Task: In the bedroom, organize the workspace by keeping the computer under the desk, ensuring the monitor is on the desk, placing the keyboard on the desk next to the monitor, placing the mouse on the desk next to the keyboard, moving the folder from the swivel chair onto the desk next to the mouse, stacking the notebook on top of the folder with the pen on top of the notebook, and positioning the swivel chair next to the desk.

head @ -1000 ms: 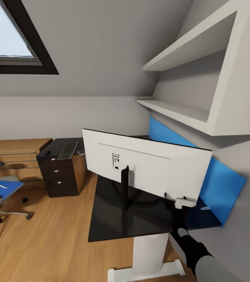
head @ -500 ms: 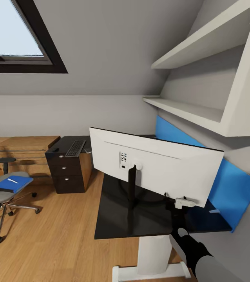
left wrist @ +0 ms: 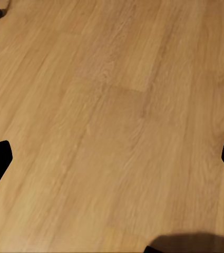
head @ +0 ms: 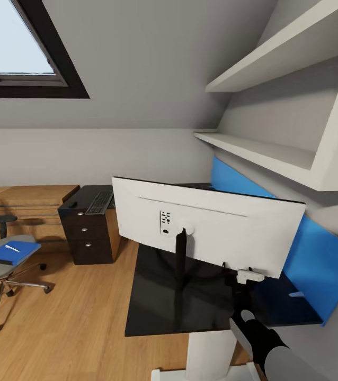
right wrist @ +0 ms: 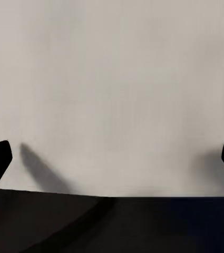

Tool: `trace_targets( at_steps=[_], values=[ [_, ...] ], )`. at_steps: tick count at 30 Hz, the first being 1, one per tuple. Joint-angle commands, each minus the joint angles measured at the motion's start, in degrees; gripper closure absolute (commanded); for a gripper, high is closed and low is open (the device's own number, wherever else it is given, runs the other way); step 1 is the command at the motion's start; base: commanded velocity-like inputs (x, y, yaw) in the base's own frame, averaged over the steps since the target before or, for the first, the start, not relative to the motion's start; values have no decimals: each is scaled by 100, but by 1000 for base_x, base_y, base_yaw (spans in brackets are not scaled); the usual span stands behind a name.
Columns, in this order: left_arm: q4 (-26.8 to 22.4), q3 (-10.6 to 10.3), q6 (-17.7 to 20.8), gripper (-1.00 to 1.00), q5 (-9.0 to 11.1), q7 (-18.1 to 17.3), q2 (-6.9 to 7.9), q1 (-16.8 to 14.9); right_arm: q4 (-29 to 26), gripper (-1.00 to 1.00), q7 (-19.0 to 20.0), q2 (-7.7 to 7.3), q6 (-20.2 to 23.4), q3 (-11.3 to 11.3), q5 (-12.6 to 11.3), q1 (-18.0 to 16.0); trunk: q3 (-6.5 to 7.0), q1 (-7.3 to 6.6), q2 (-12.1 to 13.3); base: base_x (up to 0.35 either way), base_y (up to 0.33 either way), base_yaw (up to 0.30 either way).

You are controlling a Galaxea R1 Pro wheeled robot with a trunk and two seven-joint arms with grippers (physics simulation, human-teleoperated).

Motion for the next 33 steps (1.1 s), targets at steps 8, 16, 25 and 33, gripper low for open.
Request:
trace_targets(
  at_steps=[8,16,25,33],
  values=[
    [-7,-10,-7,-100,18,15,1,1,43,-100,-27,-6,-19,53,87,-5,-5,2,-4,227,0,0],
    [-7,-10,-7,-100,18,15,6,1,52,-100,-27,-14,-19,51,95,-5,-5,2,-4,205,0,0],
    [-7,-10,-8,-100,26,15,10,1,54,-100,-27,-32,-26,44,96,-5,-5,2,-4,134,0,0],
    [-7,-10,-12,-100,27,15,64,1,54,-100,-27,-33,-26,44,96,-5,-5,2,-4,174,0,0]
  ],
)
